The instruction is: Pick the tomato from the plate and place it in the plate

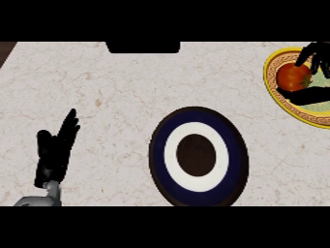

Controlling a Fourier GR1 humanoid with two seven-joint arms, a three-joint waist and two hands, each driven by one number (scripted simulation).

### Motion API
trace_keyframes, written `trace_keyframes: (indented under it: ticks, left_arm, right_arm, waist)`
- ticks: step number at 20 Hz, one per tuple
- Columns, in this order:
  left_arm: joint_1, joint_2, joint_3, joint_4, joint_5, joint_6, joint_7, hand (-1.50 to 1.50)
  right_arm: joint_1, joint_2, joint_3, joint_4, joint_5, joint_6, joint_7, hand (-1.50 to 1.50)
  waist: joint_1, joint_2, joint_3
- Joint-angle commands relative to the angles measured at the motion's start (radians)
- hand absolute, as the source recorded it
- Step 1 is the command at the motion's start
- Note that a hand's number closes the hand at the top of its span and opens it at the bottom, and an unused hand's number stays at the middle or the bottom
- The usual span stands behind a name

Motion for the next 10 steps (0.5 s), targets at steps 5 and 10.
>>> trace_keyframes:
  ticks: [5, 10]
  left_arm:
    - [-0.025, -0.04, -0.05, -0.059, -0.057, 0.028, 0.08, 0.0]
    - [-0.015, -0.038, -0.012, 0.054, -0.033, -0.011, -0.046, 0.0]
  right_arm:
    - [-0.031, -0.089, -0.129, 0.12, -0.034, -0.029, 0.025, 1.5]
    - [-0.181, -0.195, -0.174, 0.444, -0.022, -0.069, -0.078, 1.5]
  waist:
    - [0.01, 0.004, 0.001]
    - [0.021, 0.01, 0.001]
